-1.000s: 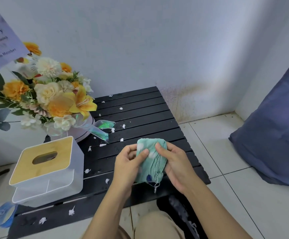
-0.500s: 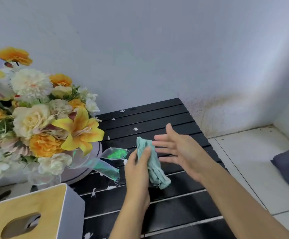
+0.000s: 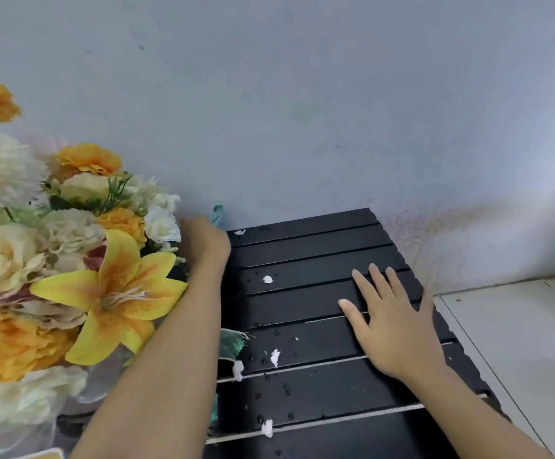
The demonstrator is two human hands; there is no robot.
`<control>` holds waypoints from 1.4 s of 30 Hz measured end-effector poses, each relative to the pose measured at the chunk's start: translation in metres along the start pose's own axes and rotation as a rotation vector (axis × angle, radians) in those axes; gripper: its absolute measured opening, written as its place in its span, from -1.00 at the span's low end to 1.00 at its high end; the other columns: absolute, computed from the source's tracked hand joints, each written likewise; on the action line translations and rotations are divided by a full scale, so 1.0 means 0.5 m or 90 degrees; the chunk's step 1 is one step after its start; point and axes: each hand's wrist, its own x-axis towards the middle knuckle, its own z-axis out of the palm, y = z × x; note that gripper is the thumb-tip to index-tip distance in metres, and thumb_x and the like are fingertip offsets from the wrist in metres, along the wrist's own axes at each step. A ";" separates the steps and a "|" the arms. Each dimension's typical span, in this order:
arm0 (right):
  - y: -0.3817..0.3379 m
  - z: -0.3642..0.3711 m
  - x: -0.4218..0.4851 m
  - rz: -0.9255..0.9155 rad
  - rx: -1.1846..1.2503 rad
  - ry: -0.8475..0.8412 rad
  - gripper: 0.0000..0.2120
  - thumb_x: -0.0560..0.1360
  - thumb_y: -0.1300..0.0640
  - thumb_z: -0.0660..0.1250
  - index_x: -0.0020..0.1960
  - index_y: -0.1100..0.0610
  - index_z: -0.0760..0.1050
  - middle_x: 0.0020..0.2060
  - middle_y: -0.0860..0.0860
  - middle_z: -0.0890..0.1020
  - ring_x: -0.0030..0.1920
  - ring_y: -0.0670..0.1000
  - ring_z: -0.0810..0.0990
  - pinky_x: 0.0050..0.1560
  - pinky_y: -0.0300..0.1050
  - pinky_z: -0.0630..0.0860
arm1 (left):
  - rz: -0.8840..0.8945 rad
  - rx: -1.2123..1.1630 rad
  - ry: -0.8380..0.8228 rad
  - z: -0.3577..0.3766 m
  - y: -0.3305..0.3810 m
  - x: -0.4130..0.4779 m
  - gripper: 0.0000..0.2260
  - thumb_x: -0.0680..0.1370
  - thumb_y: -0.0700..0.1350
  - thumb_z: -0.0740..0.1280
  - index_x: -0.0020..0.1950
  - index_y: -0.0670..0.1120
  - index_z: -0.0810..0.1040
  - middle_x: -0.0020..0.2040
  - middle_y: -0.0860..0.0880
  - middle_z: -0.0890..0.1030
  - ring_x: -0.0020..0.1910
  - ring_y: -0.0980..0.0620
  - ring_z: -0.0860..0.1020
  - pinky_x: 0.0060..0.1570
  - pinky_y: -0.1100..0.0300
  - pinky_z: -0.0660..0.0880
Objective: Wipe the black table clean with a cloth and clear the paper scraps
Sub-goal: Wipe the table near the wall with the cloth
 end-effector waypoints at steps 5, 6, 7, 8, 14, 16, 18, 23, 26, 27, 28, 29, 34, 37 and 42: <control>-0.004 0.007 -0.001 0.001 -0.009 0.019 -0.31 0.48 -0.34 -0.34 0.56 -0.16 -0.11 0.58 -0.11 -0.08 0.57 -0.03 -0.18 0.47 0.30 -0.21 | 0.116 0.103 -0.069 0.069 -0.033 -0.014 -0.86 0.49 -0.23 0.24 -0.07 -0.07 0.57 0.02 -0.14 0.57 0.05 -0.21 0.47 0.01 -0.03 0.48; -0.004 0.004 -0.001 -0.001 -0.008 0.020 -0.31 0.48 -0.34 -0.34 0.56 -0.15 -0.10 0.58 -0.11 -0.07 0.57 -0.03 -0.17 0.48 0.30 -0.20 | 0.160 0.047 -0.118 0.065 -0.038 -0.018 -0.88 0.49 -0.23 0.25 -0.18 -0.05 0.53 -0.12 -0.11 0.59 -0.11 -0.15 0.51 -0.18 0.08 0.50; -0.004 0.004 -0.003 0.000 -0.004 0.021 -0.31 0.48 -0.35 -0.34 0.56 -0.15 -0.09 0.58 -0.11 -0.06 0.57 -0.03 -0.17 0.48 0.30 -0.20 | 0.174 -0.021 -0.177 0.048 -0.041 -0.026 -0.86 0.49 -0.23 0.28 -0.26 -0.06 0.50 -0.26 -0.08 0.57 -0.24 -0.09 0.51 -0.33 0.19 0.44; -0.003 0.004 -0.003 0.001 0.000 0.025 -0.31 0.48 -0.35 -0.33 0.56 -0.15 -0.08 0.58 -0.11 -0.05 0.57 -0.03 -0.16 0.48 0.30 -0.19 | 0.171 -0.079 -0.200 0.034 -0.046 -0.023 -0.85 0.49 -0.22 0.29 -0.29 -0.09 0.48 -0.34 -0.06 0.52 -0.32 -0.05 0.48 -0.39 0.23 0.37; -0.004 0.004 -0.003 -0.001 0.011 0.026 -0.32 0.49 -0.34 -0.32 0.56 -0.15 -0.07 0.58 -0.10 -0.05 0.57 -0.03 -0.16 0.48 0.31 -0.19 | 0.014 0.018 -0.037 0.055 -0.017 0.027 -0.92 0.49 -0.11 0.30 -0.07 -0.08 0.54 0.02 -0.18 0.54 0.09 -0.29 0.46 0.06 -0.07 0.45; -0.005 0.004 0.000 0.001 0.016 0.030 -0.32 0.50 -0.34 -0.31 0.56 -0.15 -0.06 0.58 -0.10 -0.05 0.57 -0.03 -0.16 0.48 0.31 -0.19 | 0.077 0.087 -0.054 0.080 -0.011 0.011 -0.86 0.50 -0.15 0.30 0.04 -0.06 0.56 0.09 -0.15 0.54 0.15 -0.27 0.44 0.16 -0.16 0.42; -0.004 0.003 0.000 -0.003 0.016 0.031 -0.32 0.50 -0.34 -0.30 0.56 -0.14 -0.05 0.58 -0.10 -0.04 0.57 -0.02 -0.16 0.48 0.32 -0.19 | 0.178 0.048 -0.094 0.083 -0.013 -0.016 -0.82 0.49 -0.23 0.29 0.01 -0.01 0.58 -0.01 -0.11 0.58 0.03 -0.23 0.52 0.06 -0.10 0.50; -0.001 0.004 -0.003 -0.006 0.022 0.048 -0.32 0.50 -0.35 -0.28 0.55 -0.14 0.03 0.57 -0.09 0.03 0.57 -0.02 -0.09 0.47 0.32 -0.16 | 0.239 -0.068 -0.161 0.050 0.007 0.011 -0.88 0.50 -0.28 0.27 -0.15 -0.10 0.56 -0.27 -0.07 0.56 -0.28 -0.13 0.53 -0.33 0.14 0.45; 0.001 0.006 -0.002 -0.002 0.015 0.032 -0.32 0.49 -0.35 -0.31 0.56 -0.16 -0.02 0.58 -0.10 -0.02 0.57 -0.03 -0.14 0.48 0.31 -0.18 | 0.243 0.008 -0.071 0.086 0.027 0.026 -0.86 0.49 -0.27 0.29 -0.02 -0.11 0.58 -0.08 -0.13 0.61 -0.06 -0.19 0.56 -0.12 0.02 0.50; -0.001 0.007 -0.001 -0.003 0.019 0.035 -0.32 0.49 -0.35 -0.30 0.56 -0.16 -0.01 0.58 -0.10 -0.01 0.57 -0.03 -0.14 0.48 0.31 -0.18 | 0.241 0.068 -0.055 0.106 0.028 0.015 -0.83 0.48 -0.27 0.29 0.03 -0.11 0.57 -0.01 -0.15 0.59 0.02 -0.22 0.54 -0.06 0.01 0.46; -0.003 0.006 -0.001 -0.005 0.027 0.043 -0.32 0.50 -0.35 -0.29 0.55 -0.15 0.01 0.57 -0.10 0.01 0.57 -0.03 -0.12 0.47 0.31 -0.18 | 0.243 0.107 -0.058 0.124 0.027 0.007 -0.79 0.47 -0.27 0.29 0.08 -0.11 0.56 0.04 -0.15 0.57 0.07 -0.23 0.51 -0.01 0.00 0.42; -0.003 0.008 0.000 -0.005 0.034 0.047 -0.32 0.50 -0.35 -0.27 0.55 -0.15 0.04 0.57 -0.09 0.03 0.57 -0.02 -0.10 0.47 0.32 -0.17 | 0.261 0.110 -0.080 0.129 0.028 0.001 -0.77 0.47 -0.28 0.30 0.09 -0.10 0.55 0.05 -0.15 0.56 0.08 -0.22 0.50 -0.01 0.02 0.41; 0.001 0.004 0.001 0.000 0.018 0.036 -0.33 0.50 -0.34 -0.29 0.56 -0.16 -0.03 0.58 -0.12 -0.03 0.57 -0.04 -0.16 0.47 0.30 -0.19 | 0.250 -0.028 -0.117 0.083 0.015 0.055 -0.84 0.47 -0.34 0.25 -0.15 -0.11 0.54 -0.21 -0.12 0.58 -0.18 -0.15 0.54 -0.23 0.14 0.42; -0.004 0.004 -0.001 0.003 0.021 0.042 -0.33 0.50 -0.34 -0.29 0.55 -0.16 -0.01 0.58 -0.11 -0.01 0.57 -0.03 -0.14 0.47 0.31 -0.18 | 0.233 0.055 -0.056 0.114 0.020 0.044 -0.85 0.44 -0.34 0.26 -0.11 -0.15 0.57 -0.10 -0.17 0.62 -0.07 -0.22 0.55 -0.16 0.07 0.43; -0.008 0.004 -0.001 0.009 0.015 0.033 -0.32 0.49 -0.33 -0.31 0.56 -0.15 -0.04 0.58 -0.10 -0.04 0.57 -0.02 -0.16 0.48 0.31 -0.21 | 0.203 0.049 -0.045 0.142 0.041 0.025 -0.85 0.44 -0.33 0.26 -0.09 -0.16 0.57 -0.07 -0.15 0.61 -0.03 -0.20 0.54 -0.06 0.00 0.49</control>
